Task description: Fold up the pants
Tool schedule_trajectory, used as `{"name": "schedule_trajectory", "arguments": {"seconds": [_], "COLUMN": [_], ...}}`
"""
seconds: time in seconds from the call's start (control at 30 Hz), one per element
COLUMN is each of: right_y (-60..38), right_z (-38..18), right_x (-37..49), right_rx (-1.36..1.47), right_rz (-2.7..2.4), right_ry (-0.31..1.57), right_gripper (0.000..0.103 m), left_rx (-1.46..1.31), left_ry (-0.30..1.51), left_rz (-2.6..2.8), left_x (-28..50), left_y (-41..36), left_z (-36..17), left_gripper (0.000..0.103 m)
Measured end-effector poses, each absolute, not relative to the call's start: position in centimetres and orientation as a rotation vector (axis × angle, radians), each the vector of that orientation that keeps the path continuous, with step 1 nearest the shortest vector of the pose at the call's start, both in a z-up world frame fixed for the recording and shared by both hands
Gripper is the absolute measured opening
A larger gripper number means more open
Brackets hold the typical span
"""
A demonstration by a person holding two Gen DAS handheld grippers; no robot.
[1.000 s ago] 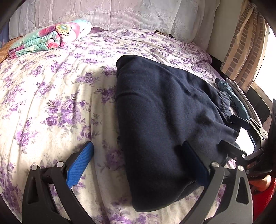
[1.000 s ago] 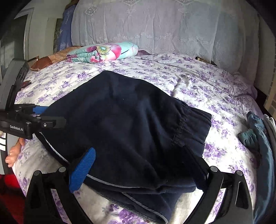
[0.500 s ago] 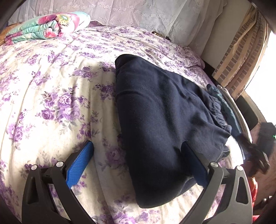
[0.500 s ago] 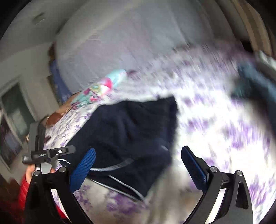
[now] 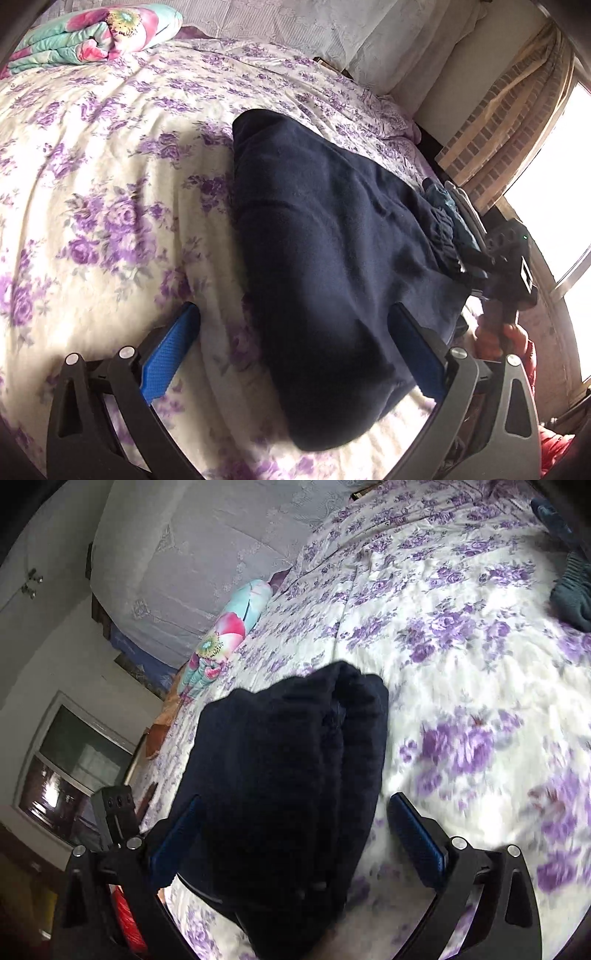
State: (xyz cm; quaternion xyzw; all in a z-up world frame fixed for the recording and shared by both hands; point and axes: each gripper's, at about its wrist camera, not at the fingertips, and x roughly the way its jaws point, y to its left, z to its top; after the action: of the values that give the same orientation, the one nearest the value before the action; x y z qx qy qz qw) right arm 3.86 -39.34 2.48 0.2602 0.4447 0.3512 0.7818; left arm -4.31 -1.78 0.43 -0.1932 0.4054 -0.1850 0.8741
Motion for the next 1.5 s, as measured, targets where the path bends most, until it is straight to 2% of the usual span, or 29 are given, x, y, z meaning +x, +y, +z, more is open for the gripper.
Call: {"name": "schedule_trajectory", "arguments": {"seconds": [0.1,0.33,0.37,0.4,0.47,0.57,0.6,0.67,0.8,0.93,1.03,1.1,1.17,1.3,1.37,1.5], "right_y": [-38.6,-35.9,-35.7,-35.6,-36.1,-36.7,-36.6,-35.9,-34.7,-33.5,-33.8,-34.0,-34.1,-33.8,-33.6,-32.7], "right_z": [2.5,2.7,2.8,2.9,2.7,2.8,2.9,3.2,4.7,6.0,6.1,6.1,6.5,7.8,8.8,10.9], "right_x": [6.1,6.1,5.6,5.2,5.2,4.8,4.6,4.2,2.0,0.0,0.2,0.4,0.3,-0.4,-0.6,-0.3], "right_rx": [0.591,0.416,0.407,0.388,0.395,0.403,0.376,0.316,0.167,0.055,0.065,0.082,0.089,0.135,0.138,0.102], "right_rz": [0.787,0.782,0.785,0.774,0.756,0.763,0.753,0.73,0.666,0.633,0.63,0.632,0.632,0.643,0.655,0.683], "right_ry": [0.983,0.969,0.939,0.924,0.902,0.879,0.873,0.854,0.758,0.66,0.661,0.666,0.658,0.62,0.601,0.577], "right_gripper": [0.1,0.1,0.094,0.079,0.063,0.056,0.055,0.055,0.051,0.05,0.049,0.048,0.047,0.045,0.044,0.044], "left_rx": [-0.422,-0.33,-0.322,-0.324,-0.349,-0.381,-0.375,-0.326,-0.201,-0.242,-0.288,-0.305,-0.305,-0.204,-0.208,-0.158], "left_ry": [0.852,0.844,0.842,0.839,0.83,0.809,0.802,0.794,0.755,0.749,0.762,0.76,0.742,0.693,0.667,0.606], "left_rz": [-0.397,-0.496,-0.506,-0.519,-0.535,-0.544,-0.535,-0.481,-0.391,-0.381,-0.395,-0.389,-0.36,-0.321,-0.352,-0.388], "left_x": [-2.7,-1.6,-1.6,-1.7,-2.0,-2.4,-2.6,-3.0,-3.9,-4.2,-4.1,-3.9,-4.2,-5.1,-5.3,-5.2], "left_y": [-2.2,-4.3,-4.4,-4.3,-3.8,-3.3,-3.4,-3.9,-5.5,-4.5,-3.7,-3.5,-3.2,-4.0,-4.0,-4.8], "left_z": [0.3,0.6,0.6,0.6,0.6,0.6,0.6,0.8,1.5,1.4,1.2,1.3,1.8,3.7,5.0,7.9], "left_gripper": [0.098,0.098,0.098,0.098,0.098,0.097,0.095,0.084,0.075,0.062,0.058,0.052,0.039,0.03,0.021,0.021]}}
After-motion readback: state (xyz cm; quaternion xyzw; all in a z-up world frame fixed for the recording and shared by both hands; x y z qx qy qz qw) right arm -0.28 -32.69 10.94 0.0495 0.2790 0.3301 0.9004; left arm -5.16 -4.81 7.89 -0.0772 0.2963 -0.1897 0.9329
